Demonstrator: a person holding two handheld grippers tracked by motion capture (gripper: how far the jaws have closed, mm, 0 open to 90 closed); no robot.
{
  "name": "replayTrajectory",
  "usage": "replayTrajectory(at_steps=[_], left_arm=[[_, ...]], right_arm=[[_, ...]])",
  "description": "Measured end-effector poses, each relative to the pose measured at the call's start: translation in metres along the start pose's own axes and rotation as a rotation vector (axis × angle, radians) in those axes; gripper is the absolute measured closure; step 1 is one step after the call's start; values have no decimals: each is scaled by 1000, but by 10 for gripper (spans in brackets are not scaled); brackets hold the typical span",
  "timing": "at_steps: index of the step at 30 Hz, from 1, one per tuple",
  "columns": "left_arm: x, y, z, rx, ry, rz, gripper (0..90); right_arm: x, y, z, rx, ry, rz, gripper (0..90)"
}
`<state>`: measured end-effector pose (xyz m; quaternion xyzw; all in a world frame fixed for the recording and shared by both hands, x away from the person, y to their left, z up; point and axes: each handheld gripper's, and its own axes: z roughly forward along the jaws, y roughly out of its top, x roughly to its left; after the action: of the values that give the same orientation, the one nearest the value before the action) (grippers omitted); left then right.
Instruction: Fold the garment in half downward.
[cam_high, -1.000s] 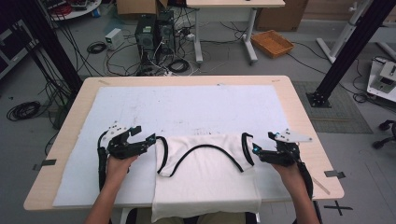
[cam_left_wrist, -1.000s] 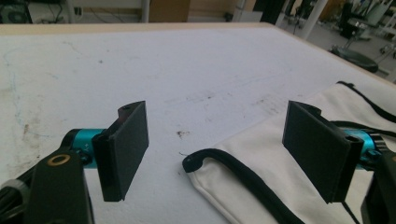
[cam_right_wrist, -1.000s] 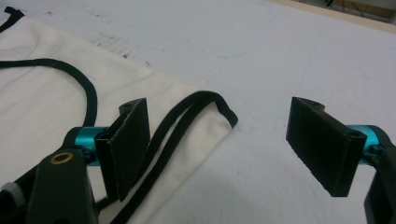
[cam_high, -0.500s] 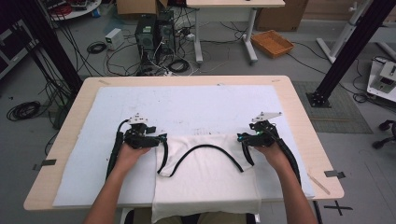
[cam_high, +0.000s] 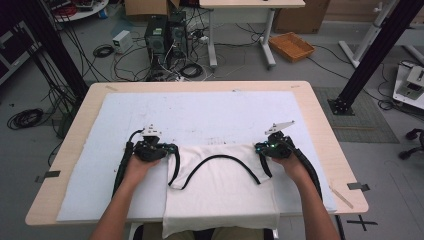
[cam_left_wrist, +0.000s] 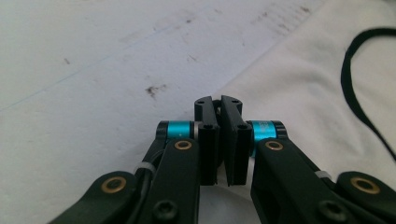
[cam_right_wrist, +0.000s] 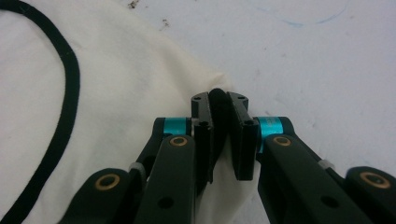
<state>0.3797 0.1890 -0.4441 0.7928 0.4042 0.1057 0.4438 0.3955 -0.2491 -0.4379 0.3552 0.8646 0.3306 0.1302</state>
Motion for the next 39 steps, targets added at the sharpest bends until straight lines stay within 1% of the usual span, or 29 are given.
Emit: replayTrajectory(at_steps=[1, 2, 3, 4, 5, 6, 7, 8, 9, 10, 11, 13, 14, 17, 19, 20, 21, 23, 24, 26, 27, 28, 29, 30, 31, 35, 36, 37, 39], left_arm=[[4, 3, -5, -77, -2, -48, 859], [4, 3, -5, -77, -2, -48, 860], [6, 6, -7, -112, 0, -68, 860], [8, 9, -8, -135, 7, -84, 861], [10, 12, -9, -152, 22, -94, 861], [15, 19, -10, -188, 39, -122, 861], [16, 21, -11, -203, 46, -127, 861], [16, 21, -11, -203, 46, -127, 861], [16, 23, -12, -228, 38, -136, 861], [15, 23, -12, -243, 32, -135, 861], [14, 23, -13, -247, 30, -125, 861], [12, 22, -17, -242, 12, -102, 860], [10, 21, -19, -252, 1, -97, 860], [1, 14, -29, -271, -18, -66, 859], [-5, 9, -35, -284, -41, -42, 858], [-5, 9, -35, -284, -41, -42, 858], [-16, -2, -46, -297, -65, -2, 858], [-23, -8, -52, -292, -81, 22, 857], [-23, -8, -52, -292, -81, 22, 857], [-31, -15, -59, -296, -103, 43, 857], [-34, -18, -63, -299, -113, 57, 857], [-38, -22, -66, -300, -120, 64, 857], [-40, -26, -69, -299, -130, 70, 857], [-42, -30, -72, -292, -140, 78, 856], [-45, -35, -74, -284, -148, 80, 856], [-54, -52, -83, -267, -189, 84, 856], [-57, -56, -85, -265, -205, 88, 856], [-61, -59, -86, -258, -214, 95, 856], [-67, -63, -89, -244, -238, 108, 856]], right_arm=[[0, 1, 0, -9, -29, -8, 825], [-1, 2, -1, -27, -57, -6, 826], [-1, 2, -1, -27, -57, -6, 826], [-4, 6, -4, -85, -106, 11, 825], [-4, 6, -4, -85, -106, 11, 825], [-7, 9, -5, -109, -132, 15, 826], [-12, 14, -8, -163, -174, 39, 825], [-12, 14, -8, -163, -174, 39, 825], [-15, 17, -12, -215, -179, 75, 825], [-15, 17, -12, -215, -179, 75, 825], [-13, 17, -16, -246, -171, 81, 825], [-11, 16, -17, -246, -171, 77, 824], [-9, 15, -19, -246, -177, 59, 824], [-1, 7, -27, -276, -163, 40, 823], [4, 2, -33, -294, -158, 28, 823], [4, 2, -33, -294, -158, 28, 823], [14, -8, -43, -333, -137, 11, 822], [23, -15, -50, -361, -121, 0, 822], [23, -15, -50, -361, -121, 0, 822], [32, -26, -57, -379, -93, -16, 821], [35, -30, -59, -375, -85, -21, 821], [42, -40, -65, -382, -71, -38, 820], [42, -40, -65, -382, -71, -38, 820], [47, -49, -73, -385, -56, -48, 818], [47, -49, -73, -385, -56, -48, 818], [61, -65, -86, -391, -24, -63, 816], [68, -73, -91, -389, -22, -76, 816], [68, -73, -91, -389, -22, -76, 816], [73, -81, -94, -378, -30, -93, 815]])
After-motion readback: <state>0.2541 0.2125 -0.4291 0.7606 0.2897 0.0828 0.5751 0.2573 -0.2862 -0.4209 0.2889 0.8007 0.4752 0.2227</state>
